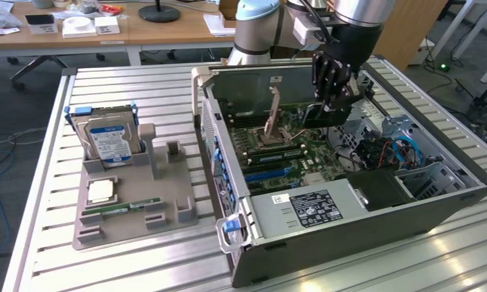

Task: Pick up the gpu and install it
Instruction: 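Insert the gpu into the slot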

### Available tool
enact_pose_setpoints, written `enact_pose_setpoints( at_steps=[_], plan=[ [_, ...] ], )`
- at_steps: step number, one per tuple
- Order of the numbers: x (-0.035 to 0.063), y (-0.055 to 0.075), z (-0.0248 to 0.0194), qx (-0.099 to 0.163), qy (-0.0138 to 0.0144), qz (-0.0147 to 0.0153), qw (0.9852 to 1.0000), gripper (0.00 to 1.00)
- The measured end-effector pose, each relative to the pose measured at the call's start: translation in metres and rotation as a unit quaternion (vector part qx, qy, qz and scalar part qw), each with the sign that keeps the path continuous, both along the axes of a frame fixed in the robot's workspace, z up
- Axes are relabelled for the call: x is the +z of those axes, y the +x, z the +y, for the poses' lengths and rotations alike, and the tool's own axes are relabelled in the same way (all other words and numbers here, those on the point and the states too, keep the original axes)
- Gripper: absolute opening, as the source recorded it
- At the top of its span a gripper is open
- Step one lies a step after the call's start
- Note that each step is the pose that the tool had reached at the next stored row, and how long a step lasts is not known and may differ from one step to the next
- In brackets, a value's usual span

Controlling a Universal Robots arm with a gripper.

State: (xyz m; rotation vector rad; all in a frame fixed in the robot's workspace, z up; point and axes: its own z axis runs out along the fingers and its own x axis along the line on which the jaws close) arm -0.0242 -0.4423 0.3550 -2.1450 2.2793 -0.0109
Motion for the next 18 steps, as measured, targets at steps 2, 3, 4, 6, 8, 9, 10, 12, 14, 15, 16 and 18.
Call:
enact_pose_setpoints(
  at_steps=[2, 3, 4, 6, 8, 9, 10, 12, 14, 15, 16, 18],
  plan=[
    [-0.0002, -0.0015, 0.0000, 0.000, 0.0000, 0.0000, 1.0000, 0.27],
    [-0.0003, -0.0023, 0.0000, 0.000, 0.0000, 0.0000, 1.0000, 0.27],
    [-0.0004, -0.0033, 0.0000, 0.000, 0.0000, 0.0000, 1.0000, 0.27],
    [-0.0005, -0.0051, 0.0000, 0.000, 0.0000, 0.0000, 1.0000, 0.27],
    [-0.0006, -0.0066, 0.0000, 0.000, 0.0000, 0.0000, 1.0000, 0.27],
    [-0.0007, -0.0071, 0.0000, 0.000, 0.0000, 0.0000, 1.0000, 0.27],
    [-0.0007, -0.0076, 0.0000, 0.000, 0.0001, 0.0000, 1.0000, 0.27],
    [-0.0007, -0.0085, -0.0001, 0.000, 0.0001, 0.0000, 1.0000, 0.27],
    [-0.0007, -0.0091, -0.0014, 0.000, 0.0001, 0.0000, 1.0000, 0.27],
    [-0.0007, -0.0093, -0.0022, 0.000, 0.0000, 0.0000, 1.0000, 0.27],
    [-0.0007, -0.0096, -0.0029, 0.000, 0.0000, 0.0000, 1.0000, 0.27],
    [-0.0007, -0.0100, -0.0041, 0.000, 0.0001, 0.0000, 1.0000, 0.27]
  ],
)
